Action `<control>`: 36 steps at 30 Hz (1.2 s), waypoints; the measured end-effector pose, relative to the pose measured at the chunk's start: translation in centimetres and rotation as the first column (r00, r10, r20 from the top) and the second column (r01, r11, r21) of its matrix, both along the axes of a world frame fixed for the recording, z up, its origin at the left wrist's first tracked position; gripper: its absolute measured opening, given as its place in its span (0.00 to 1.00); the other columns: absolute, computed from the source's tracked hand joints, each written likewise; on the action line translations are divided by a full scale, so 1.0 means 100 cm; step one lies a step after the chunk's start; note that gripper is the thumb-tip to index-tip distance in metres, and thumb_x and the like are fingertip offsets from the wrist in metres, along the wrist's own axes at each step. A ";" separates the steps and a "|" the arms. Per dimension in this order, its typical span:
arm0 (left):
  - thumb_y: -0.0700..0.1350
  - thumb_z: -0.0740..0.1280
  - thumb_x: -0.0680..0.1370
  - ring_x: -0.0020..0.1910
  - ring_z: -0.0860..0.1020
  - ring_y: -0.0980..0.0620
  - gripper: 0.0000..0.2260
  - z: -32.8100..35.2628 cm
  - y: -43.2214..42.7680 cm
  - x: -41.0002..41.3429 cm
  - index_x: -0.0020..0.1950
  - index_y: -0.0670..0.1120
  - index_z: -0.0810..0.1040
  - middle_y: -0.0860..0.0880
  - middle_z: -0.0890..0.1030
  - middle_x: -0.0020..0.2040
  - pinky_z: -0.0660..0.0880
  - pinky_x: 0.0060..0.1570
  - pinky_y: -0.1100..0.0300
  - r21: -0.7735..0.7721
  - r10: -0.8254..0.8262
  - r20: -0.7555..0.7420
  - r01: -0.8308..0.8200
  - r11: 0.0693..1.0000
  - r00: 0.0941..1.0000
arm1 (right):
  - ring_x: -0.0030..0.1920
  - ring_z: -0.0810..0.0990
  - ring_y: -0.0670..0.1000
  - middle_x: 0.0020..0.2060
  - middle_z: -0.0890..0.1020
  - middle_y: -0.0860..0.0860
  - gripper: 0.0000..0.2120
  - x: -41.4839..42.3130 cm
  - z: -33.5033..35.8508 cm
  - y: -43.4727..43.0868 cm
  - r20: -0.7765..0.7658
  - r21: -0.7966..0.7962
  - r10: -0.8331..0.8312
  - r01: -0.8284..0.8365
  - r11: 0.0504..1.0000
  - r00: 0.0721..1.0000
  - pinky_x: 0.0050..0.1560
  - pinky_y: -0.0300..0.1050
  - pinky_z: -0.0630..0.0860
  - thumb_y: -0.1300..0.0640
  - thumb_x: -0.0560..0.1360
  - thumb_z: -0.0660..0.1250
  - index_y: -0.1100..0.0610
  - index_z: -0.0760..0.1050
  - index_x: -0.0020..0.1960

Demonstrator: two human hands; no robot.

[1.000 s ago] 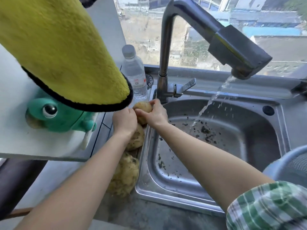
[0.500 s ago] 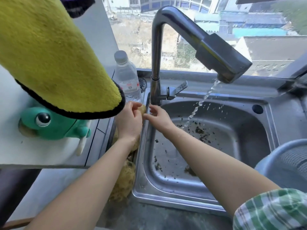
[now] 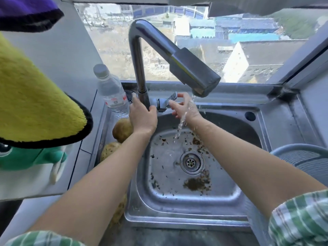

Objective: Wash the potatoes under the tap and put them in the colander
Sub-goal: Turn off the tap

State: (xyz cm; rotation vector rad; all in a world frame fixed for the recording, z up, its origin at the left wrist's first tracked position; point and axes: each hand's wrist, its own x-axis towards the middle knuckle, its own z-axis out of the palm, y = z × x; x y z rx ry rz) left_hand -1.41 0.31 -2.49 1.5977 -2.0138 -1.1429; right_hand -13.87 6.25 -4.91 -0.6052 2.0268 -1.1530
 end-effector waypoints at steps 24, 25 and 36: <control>0.34 0.59 0.78 0.55 0.79 0.40 0.27 -0.008 -0.007 -0.009 0.77 0.44 0.62 0.40 0.82 0.56 0.76 0.58 0.47 -0.158 0.026 0.047 -0.018 0.987 0.999 | 0.56 0.79 0.54 0.55 0.82 0.56 0.13 -0.021 -0.010 -0.039 -0.371 0.258 0.332 -0.248 0.934 0.867 0.47 0.36 0.68 0.61 0.82 0.56 0.61 0.77 0.58; 0.34 0.59 0.78 0.55 0.79 0.40 0.27 -0.007 -0.007 -0.009 0.78 0.44 0.62 0.40 0.82 0.55 0.76 0.57 0.47 -0.158 0.024 0.050 -0.016 0.987 0.998 | 0.55 0.79 0.53 0.55 0.82 0.54 0.13 -0.020 -0.008 -0.041 -0.399 0.276 0.367 -0.272 0.922 0.841 0.45 0.32 0.67 0.61 0.82 0.56 0.61 0.77 0.59; 0.33 0.57 0.78 0.53 0.78 0.39 0.30 -0.008 -0.009 -0.007 0.80 0.44 0.57 0.39 0.81 0.54 0.73 0.53 0.48 -0.113 0.008 0.090 0.003 0.994 0.996 | 0.53 0.81 0.53 0.51 0.82 0.52 0.13 -0.013 -0.009 -0.055 -0.447 0.416 0.544 -0.374 0.829 0.710 0.36 0.36 0.66 0.59 0.80 0.57 0.60 0.78 0.56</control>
